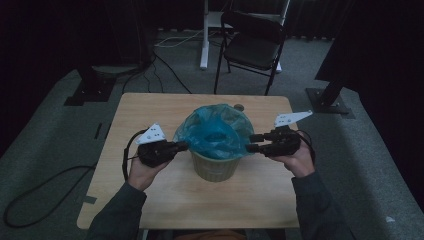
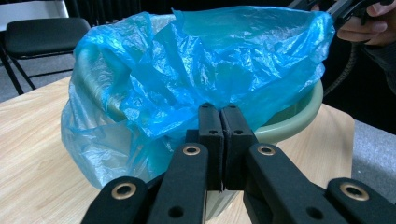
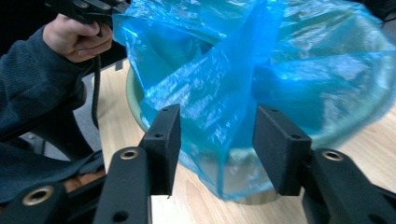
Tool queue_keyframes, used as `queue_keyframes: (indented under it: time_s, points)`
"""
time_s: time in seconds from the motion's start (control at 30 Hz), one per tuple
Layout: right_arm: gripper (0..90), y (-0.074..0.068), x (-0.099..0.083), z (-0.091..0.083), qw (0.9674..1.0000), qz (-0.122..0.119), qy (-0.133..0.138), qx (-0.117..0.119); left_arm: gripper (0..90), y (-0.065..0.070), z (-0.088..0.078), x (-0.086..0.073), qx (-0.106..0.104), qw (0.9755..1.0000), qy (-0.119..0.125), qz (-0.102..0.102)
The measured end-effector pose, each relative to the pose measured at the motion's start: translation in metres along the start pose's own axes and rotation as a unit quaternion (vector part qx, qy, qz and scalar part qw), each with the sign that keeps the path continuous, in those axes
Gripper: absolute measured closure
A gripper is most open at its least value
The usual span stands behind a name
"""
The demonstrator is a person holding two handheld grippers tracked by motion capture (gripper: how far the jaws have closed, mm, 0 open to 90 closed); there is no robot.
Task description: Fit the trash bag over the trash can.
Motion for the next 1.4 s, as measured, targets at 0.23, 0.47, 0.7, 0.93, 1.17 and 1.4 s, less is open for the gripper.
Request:
queue_keyframes:
  time_s: [0.23,0.47,0.7,0.93,1.17,1.4]
  points:
    - [60.7,-0.003,-0.002,0.011,0.9998,0.004,-0.014,0.017,88.2,0.004,-0.001,-0.003,-0.006,1.0,-0.001,-0.003]
    - [89.6,-0.012,-0.011,0.009,0.9991,-0.004,-0.029,0.03,88.7,0.008,-0.003,-0.017,-0.004,0.9999,-0.013,-0.004]
    - [89.9,-0.02,-0.027,0.005,0.9981,-0.003,-0.039,0.048,89.3,0.012,-0.004,-0.031,-0.007,0.9997,-0.024,-0.009]
    - [89.8,-0.016,-0.042,0.009,0.997,0.011,-0.059,0.05,89.3,0.016,0.005,-0.046,-0.007,0.9986,-0.053,0.002]
    - [89.8,-0.007,-0.049,0.015,0.9966,0.023,-0.069,0.04,89.4,0.01,0.011,-0.054,-0.001,0.998,-0.062,0.0]
    - [89.4,-0.002,-0.055,0.012,0.9966,0.033,-0.067,0.035,89.3,0.005,0.01,-0.058,0.005,0.9977,-0.068,-0.008]
Point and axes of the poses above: each handheld gripper's, and its own axes: z roughly forward along the jaws, x roughly out of its top, y roughly to its right, the point moved 6 cm from there along z, roughly forward along the jaws, and after that the axes turned 14 degrees about y, right-handed, at the moved point
